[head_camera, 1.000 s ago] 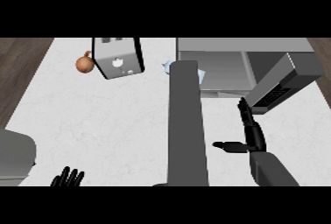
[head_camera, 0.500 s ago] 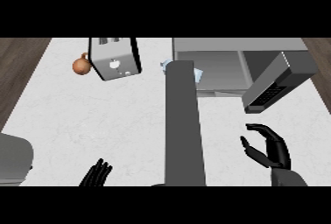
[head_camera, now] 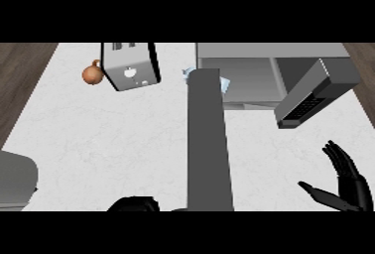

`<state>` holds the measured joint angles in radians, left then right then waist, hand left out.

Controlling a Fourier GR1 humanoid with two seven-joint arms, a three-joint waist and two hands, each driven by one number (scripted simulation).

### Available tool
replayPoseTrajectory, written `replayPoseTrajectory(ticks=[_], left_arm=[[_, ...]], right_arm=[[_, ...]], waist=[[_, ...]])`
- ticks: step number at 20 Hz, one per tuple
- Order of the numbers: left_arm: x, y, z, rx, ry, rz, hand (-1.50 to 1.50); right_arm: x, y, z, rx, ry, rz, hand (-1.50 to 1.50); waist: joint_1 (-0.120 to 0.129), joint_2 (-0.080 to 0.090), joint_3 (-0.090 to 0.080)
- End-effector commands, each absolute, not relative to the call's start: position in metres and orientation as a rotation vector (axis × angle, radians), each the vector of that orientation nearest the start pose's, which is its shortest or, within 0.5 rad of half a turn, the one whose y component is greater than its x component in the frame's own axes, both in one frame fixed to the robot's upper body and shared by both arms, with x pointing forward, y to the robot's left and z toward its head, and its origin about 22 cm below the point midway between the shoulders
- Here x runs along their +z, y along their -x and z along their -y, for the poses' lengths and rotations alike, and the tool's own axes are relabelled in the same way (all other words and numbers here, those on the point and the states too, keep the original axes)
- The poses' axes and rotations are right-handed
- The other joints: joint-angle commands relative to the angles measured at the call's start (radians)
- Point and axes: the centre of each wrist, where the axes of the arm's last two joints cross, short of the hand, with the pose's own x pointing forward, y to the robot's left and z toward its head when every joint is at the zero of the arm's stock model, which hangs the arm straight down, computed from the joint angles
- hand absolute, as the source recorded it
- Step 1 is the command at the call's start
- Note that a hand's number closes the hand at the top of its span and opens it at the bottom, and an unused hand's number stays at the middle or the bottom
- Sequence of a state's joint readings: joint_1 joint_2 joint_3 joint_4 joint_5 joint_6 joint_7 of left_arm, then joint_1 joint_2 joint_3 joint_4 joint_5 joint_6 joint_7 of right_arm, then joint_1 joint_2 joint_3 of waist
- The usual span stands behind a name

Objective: Pick up the milk, place it into the microwave and close the microwave

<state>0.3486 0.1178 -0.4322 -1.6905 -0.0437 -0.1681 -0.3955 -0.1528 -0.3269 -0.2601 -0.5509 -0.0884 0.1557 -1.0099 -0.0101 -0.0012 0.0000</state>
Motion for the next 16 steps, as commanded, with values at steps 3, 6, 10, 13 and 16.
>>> replayPoseTrajectory(ticks=[3,6,10,13,16], left_arm=[[-0.049,-0.172,-0.174,-0.35,0.311,1.7,1.5],[-0.047,-0.209,-0.157,-0.394,0.267,1.72,1.5],[-0.047,-0.212,-0.123,-0.596,0.356,1.631,1.5],[-0.053,-0.224,-0.118,-0.741,0.396,1.495,1.5],[-0.065,-0.222,-0.091,-0.855,0.468,1.369,1.5]], right_arm=[[-0.13,-0.168,0.425,-0.126,0.241,1.848,-1.5],[-0.121,-0.158,0.448,-0.098,0.252,1.831,-1.5],[-0.125,-0.152,0.447,-0.116,0.209,1.818,-1.5],[-0.117,-0.139,0.457,-0.104,0.195,1.843,-1.5],[-0.117,-0.16,0.441,-0.106,0.164,1.862,-1.5]], waist=[[0.007,0.002,0.0],[0.003,0.004,0.001],[-0.001,0.005,0.002],[-0.023,0.004,0.001],[-0.032,0.006,0.001]])
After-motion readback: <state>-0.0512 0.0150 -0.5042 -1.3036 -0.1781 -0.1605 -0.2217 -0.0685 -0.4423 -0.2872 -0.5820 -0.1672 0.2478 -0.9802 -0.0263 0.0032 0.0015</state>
